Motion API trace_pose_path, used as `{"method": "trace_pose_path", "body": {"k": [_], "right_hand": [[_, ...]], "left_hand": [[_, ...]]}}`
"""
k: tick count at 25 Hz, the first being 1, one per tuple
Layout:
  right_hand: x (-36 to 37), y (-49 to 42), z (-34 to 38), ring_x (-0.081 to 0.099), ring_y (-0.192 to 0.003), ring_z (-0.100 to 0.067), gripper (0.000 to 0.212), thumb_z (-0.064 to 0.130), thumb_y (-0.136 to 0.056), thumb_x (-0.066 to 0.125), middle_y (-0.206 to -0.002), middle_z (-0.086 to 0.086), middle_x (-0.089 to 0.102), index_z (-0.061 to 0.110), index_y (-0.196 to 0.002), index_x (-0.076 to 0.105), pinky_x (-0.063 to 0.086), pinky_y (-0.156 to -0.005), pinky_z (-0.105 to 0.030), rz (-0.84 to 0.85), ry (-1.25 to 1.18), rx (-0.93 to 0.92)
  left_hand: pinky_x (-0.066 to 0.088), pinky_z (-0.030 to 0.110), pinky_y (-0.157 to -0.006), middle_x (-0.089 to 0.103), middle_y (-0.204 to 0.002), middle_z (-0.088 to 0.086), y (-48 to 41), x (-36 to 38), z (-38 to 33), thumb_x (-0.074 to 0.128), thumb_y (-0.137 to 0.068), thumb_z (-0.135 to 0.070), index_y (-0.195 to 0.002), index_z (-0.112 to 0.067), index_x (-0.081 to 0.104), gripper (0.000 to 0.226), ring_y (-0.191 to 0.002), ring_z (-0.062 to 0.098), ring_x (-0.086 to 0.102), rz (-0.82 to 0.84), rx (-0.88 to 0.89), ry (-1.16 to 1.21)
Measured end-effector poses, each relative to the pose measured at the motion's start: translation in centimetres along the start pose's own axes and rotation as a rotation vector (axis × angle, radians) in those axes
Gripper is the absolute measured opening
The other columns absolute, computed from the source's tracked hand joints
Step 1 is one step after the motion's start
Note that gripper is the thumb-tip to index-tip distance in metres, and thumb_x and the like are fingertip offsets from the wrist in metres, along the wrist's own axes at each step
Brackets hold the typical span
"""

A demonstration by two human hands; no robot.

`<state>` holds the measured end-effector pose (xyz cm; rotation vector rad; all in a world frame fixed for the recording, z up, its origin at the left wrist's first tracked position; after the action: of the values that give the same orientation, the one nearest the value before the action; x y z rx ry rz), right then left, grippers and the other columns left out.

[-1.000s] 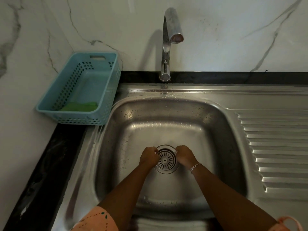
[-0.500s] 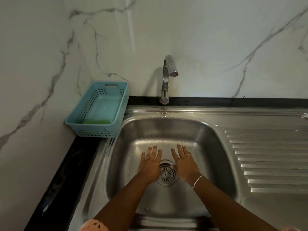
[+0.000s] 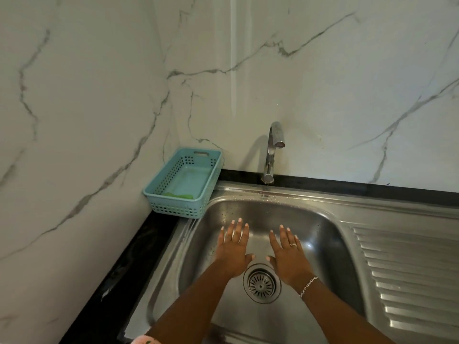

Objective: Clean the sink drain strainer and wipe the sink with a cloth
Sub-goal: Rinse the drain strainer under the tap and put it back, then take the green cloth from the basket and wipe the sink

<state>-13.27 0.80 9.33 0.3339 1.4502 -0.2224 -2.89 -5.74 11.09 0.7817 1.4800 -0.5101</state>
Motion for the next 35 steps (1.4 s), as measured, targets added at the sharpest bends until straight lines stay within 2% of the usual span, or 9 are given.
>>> {"method": "trace_pose_path", "body": {"k": [8, 19, 22, 24, 26, 29, 32, 35], "right_hand": [[-5.4, -2.5, 3.1, -0.006, -0.147, -0.033, 0.068, 0.04, -0.097, 0.035, -0.158, -0.019, -0.007, 0.014, -0.149, -0.002, -0.002, -0.12, -0.042, -0.141, -0.012, -0.084], [-10.5, -8.7, 11.4, -0.001, -0.147, -0.03, 0.062, 0.034, -0.098, 0.037, -0.159, -0.016, 0.001, 0.013, -0.149, 0.007, 0.001, -0.12, -0.039, -0.217, -0.093, -0.217], [-12.4, -10.3, 14.5, 0.005, -0.147, -0.03, 0.06, 0.03, -0.098, 0.039, -0.158, -0.015, 0.007, 0.012, -0.149, 0.011, 0.004, -0.12, -0.039, -0.234, -0.148, -0.287], [-13.6, -11.4, 16.6, 0.017, -0.145, -0.029, 0.055, 0.027, -0.097, 0.042, -0.156, -0.015, 0.02, 0.009, -0.146, 0.022, 0.012, -0.119, -0.036, -0.24, -0.165, -0.353], [-14.4, -13.0, 19.0, 0.034, -0.137, -0.027, 0.046, 0.021, -0.096, 0.046, -0.146, -0.014, 0.039, 0.008, -0.139, 0.038, 0.025, -0.112, -0.032, -0.219, -0.177, -0.419], [-13.9, -15.4, 22.1, 0.053, -0.121, -0.026, 0.034, 0.011, -0.092, 0.052, -0.131, -0.011, 0.059, 0.009, -0.125, 0.057, 0.04, -0.101, -0.033, -0.09, -0.168, -0.469], [-12.3, -17.0, 24.1, 0.061, -0.108, -0.028, 0.028, 0.005, -0.085, 0.058, -0.115, -0.012, 0.069, 0.01, -0.11, 0.068, 0.046, -0.092, -0.034, 0.041, -0.101, -0.492], [-10.7, -18.0, 25.5, 0.065, -0.095, -0.034, 0.021, 0.001, -0.08, 0.058, -0.101, -0.02, 0.072, 0.002, -0.096, 0.072, 0.049, -0.081, -0.034, 0.124, -0.117, -0.489]], "left_hand": [[-0.01, 0.042, -0.117, -0.015, -0.157, 0.013, 0.0, -6.1, 2.7, 0.036, -0.093, -0.048, -0.146, -0.009, -0.008, 0.079, -0.144, 0.029, -0.015, -0.164, -0.036, 0.005], [-0.011, 0.043, -0.117, -0.016, -0.156, 0.014, -0.4, -10.3, 13.9, 0.038, -0.089, -0.057, -0.146, -0.011, -0.008, 0.087, -0.145, 0.029, -0.015, -0.265, -0.133, 0.069], [-0.008, 0.044, -0.117, -0.013, -0.157, 0.015, -0.3, -10.0, 17.4, 0.043, -0.086, -0.058, -0.146, -0.008, -0.006, 0.092, -0.145, 0.029, -0.012, -0.258, -0.188, 0.087], [-0.007, 0.045, -0.117, -0.012, -0.157, 0.015, -0.1, -9.7, 18.9, 0.044, -0.084, -0.06, -0.146, -0.007, -0.006, 0.095, -0.145, 0.028, -0.011, -0.261, -0.201, 0.103], [-0.007, 0.044, -0.118, -0.013, -0.157, 0.014, 0.2, -9.0, 20.0, 0.044, -0.084, -0.06, -0.146, -0.007, -0.007, 0.097, -0.145, 0.028, -0.012, -0.257, -0.192, 0.116], [-0.012, 0.038, -0.117, -0.017, -0.156, 0.012, 0.7, -8.4, 20.4, 0.043, -0.084, -0.06, -0.145, -0.009, -0.011, 0.096, -0.145, 0.026, -0.015, -0.293, -0.146, 0.111], [-0.019, 0.032, -0.112, -0.018, -0.156, 0.01, 1.1, -8.4, 20.2, 0.047, -0.083, -0.058, -0.14, -0.016, -0.018, 0.097, -0.145, 0.024, -0.017, -0.346, -0.121, 0.155], [-0.02, 0.03, -0.11, -0.019, -0.155, 0.01, 1.1, -8.5, 20.1, 0.051, -0.083, -0.055, -0.137, -0.017, -0.021, 0.098, -0.144, 0.023, -0.018, -0.367, -0.127, 0.204]]}}
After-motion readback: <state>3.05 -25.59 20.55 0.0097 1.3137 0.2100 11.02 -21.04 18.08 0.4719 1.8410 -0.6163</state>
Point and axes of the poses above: each hand's wrist, its own y-axis away from the middle knuckle, its own x-axis out of the palm, z = x × y, the point moved 9 cm from there along -y, towards the middle knuckle
